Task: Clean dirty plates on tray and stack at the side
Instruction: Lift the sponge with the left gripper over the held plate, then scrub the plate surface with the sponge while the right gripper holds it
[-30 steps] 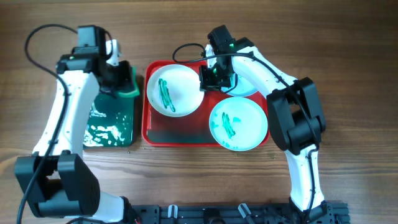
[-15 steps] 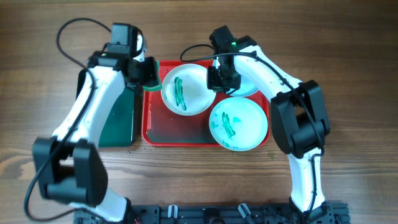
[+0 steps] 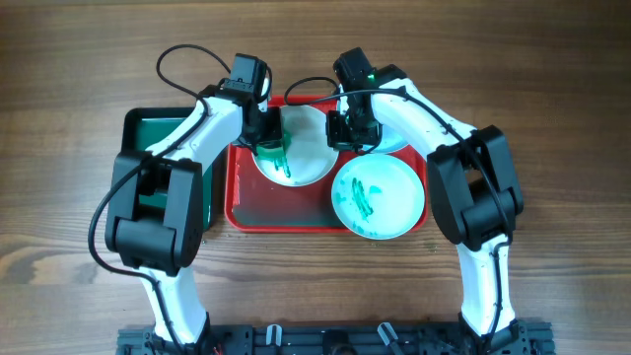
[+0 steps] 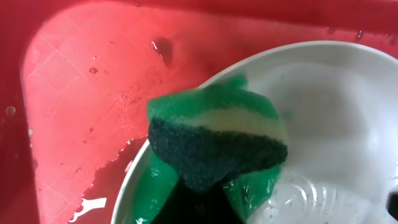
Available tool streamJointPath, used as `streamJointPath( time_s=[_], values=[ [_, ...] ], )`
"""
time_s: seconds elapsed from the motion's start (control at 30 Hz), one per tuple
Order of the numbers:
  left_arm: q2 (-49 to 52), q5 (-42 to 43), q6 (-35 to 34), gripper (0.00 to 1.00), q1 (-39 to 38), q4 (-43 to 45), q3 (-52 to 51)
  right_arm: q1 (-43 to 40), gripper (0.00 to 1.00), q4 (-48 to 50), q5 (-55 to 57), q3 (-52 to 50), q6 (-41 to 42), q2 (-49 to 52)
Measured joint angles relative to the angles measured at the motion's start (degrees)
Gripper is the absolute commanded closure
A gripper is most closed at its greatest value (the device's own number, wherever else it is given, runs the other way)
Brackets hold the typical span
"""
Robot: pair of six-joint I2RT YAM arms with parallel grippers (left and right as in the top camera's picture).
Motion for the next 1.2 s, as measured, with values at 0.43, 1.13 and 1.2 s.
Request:
streamJointPath(
  time_s=[0.43, 1.13, 1.2],
  values=[
    [1.70, 19.30, 14.36, 0.96, -0.02, -9.27, 0.26, 0.00, 0.96, 0.74, -0.33, -0.07, -1.22, 0.00],
    [0.87, -1.77, 3.21, 0.96, -0.72, -6.95, 2.05, 0.57, 0.96, 1.25, -1.40, -0.35, -1.33, 0.00],
    [0.90, 7.69, 10.51, 0.96, 0.28, -11.17, 1.92, 0.37, 0.96, 1.27, -1.40, -0.35, -1.57, 0.00]
  ],
)
